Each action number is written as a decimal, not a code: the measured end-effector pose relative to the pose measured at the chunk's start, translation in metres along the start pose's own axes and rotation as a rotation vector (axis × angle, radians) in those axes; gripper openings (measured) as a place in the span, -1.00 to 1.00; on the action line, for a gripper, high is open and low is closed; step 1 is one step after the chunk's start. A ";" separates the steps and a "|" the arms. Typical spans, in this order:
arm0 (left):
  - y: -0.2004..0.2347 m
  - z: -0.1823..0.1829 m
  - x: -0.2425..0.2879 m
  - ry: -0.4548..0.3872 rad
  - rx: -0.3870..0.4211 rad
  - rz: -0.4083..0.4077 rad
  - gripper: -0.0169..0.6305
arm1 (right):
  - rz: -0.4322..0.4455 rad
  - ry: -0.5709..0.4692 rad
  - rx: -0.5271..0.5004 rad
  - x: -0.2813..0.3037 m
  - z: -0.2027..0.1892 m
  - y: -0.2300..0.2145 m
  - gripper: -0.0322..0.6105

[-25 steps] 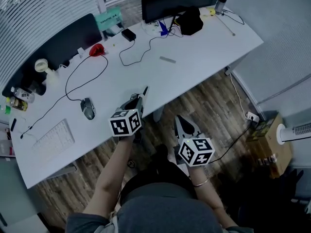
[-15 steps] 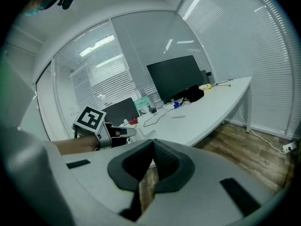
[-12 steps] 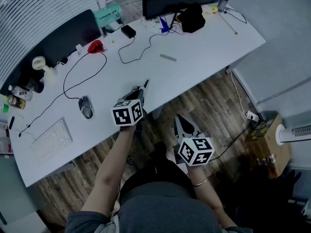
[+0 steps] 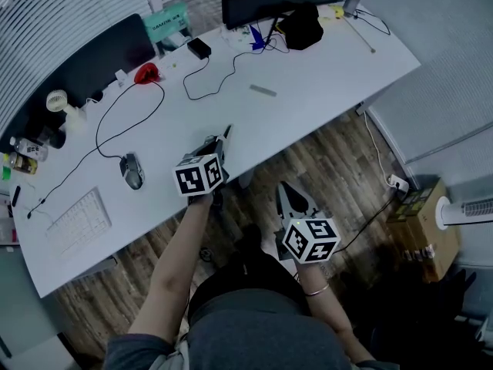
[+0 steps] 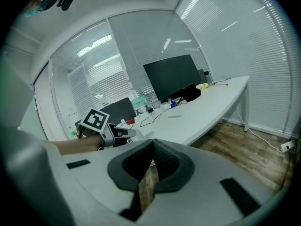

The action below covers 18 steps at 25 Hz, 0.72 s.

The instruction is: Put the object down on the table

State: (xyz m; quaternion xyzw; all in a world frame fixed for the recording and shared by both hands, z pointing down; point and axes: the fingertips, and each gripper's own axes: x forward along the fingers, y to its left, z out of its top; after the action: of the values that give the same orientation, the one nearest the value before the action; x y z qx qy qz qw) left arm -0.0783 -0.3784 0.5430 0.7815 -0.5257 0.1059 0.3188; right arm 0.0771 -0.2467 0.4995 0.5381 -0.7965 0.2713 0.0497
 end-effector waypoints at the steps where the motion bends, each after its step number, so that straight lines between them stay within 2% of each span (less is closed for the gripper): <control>1: 0.000 0.000 0.001 0.000 -0.001 -0.001 -0.87 | 0.000 0.001 0.001 0.001 0.000 0.000 -0.89; 18: 0.018 0.002 0.008 0.014 0.025 0.046 -0.86 | 0.009 0.023 0.003 0.003 -0.005 -0.004 -0.89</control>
State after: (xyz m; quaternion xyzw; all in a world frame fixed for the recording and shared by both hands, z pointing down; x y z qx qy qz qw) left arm -0.0911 -0.3901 0.5528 0.7724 -0.5398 0.1251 0.3105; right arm 0.0785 -0.2484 0.5063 0.5312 -0.7980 0.2788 0.0568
